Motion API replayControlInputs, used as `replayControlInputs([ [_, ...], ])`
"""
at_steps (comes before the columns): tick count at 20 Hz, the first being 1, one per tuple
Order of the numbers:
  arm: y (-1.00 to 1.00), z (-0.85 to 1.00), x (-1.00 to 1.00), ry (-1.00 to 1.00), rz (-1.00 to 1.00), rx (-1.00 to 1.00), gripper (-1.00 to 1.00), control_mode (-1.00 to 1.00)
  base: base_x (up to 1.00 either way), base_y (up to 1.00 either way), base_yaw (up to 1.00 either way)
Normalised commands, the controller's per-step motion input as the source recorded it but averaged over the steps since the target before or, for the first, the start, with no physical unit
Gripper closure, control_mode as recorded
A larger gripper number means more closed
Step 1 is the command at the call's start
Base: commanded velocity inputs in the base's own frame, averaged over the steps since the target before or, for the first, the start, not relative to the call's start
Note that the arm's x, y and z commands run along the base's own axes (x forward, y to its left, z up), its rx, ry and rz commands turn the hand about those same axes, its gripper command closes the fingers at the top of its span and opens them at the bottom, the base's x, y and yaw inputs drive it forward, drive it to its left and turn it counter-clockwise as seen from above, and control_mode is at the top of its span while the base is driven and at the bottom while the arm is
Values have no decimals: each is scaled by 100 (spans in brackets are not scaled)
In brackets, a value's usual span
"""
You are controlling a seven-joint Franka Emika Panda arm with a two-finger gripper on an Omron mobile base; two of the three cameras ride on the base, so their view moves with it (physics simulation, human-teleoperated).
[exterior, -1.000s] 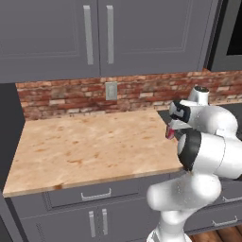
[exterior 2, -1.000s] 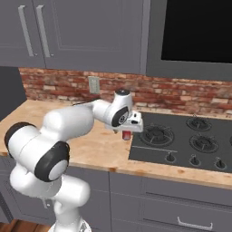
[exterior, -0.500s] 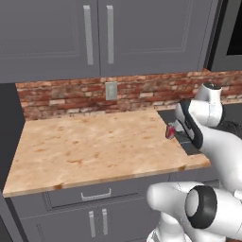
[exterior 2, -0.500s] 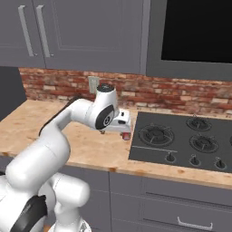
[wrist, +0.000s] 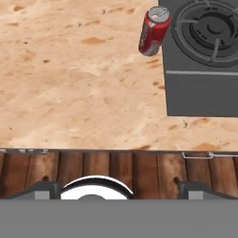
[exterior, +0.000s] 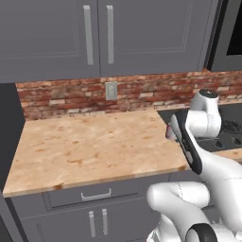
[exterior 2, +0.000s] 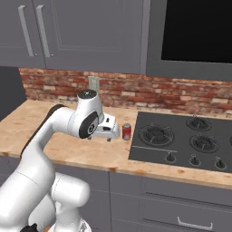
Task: Four empty soda cans are scattered around the kitchen. Gather all the cans and cluster them next to the stove for recycling.
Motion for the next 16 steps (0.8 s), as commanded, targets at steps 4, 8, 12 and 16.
replayControlInputs([
  [4, 25, -12, -13, -3, 0, 0, -100, -100, 0, 0, 0],
  [8, 4, 0, -25, 0, 0, 1, -100, 100, -16, 0, 0],
  [12, 0, 0, 0, 0, 0, 0, -100, 100, -89, -1, 2],
  [16, 0, 0, 0, 0, 0, 0, -100, 100, -91, -1, -5],
])
